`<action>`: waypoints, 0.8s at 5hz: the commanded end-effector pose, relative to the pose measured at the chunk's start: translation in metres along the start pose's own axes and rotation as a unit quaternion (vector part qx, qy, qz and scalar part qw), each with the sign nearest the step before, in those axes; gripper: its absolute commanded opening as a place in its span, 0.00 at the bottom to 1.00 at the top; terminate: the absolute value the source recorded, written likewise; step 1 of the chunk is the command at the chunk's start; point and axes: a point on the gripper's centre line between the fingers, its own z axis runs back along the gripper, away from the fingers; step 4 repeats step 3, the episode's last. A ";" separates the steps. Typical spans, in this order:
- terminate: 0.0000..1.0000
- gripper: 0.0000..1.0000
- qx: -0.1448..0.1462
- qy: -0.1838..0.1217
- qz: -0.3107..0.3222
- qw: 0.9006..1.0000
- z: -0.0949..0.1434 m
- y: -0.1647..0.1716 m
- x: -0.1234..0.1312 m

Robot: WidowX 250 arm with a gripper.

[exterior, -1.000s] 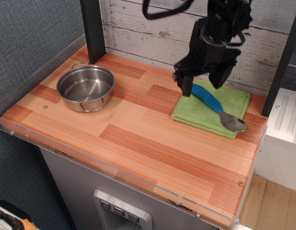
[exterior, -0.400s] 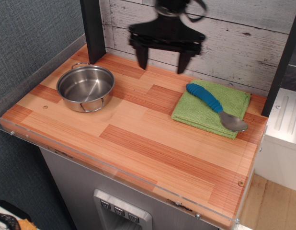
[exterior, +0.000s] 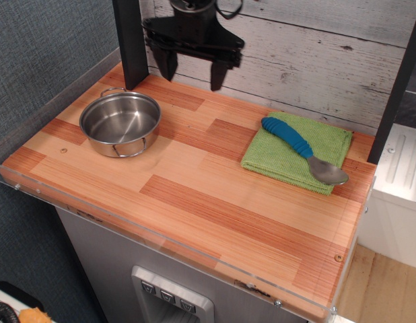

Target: Put the spoon right on top of the napkin.

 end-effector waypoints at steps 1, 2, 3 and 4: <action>0.00 1.00 0.005 -0.065 -0.030 0.997 0.000 0.044 0.051; 0.00 1.00 0.005 -0.065 -0.030 0.997 0.000 0.044 0.051; 1.00 1.00 0.005 -0.065 -0.030 0.997 0.000 0.044 0.051; 1.00 1.00 0.005 -0.065 -0.030 0.997 0.000 0.044 0.051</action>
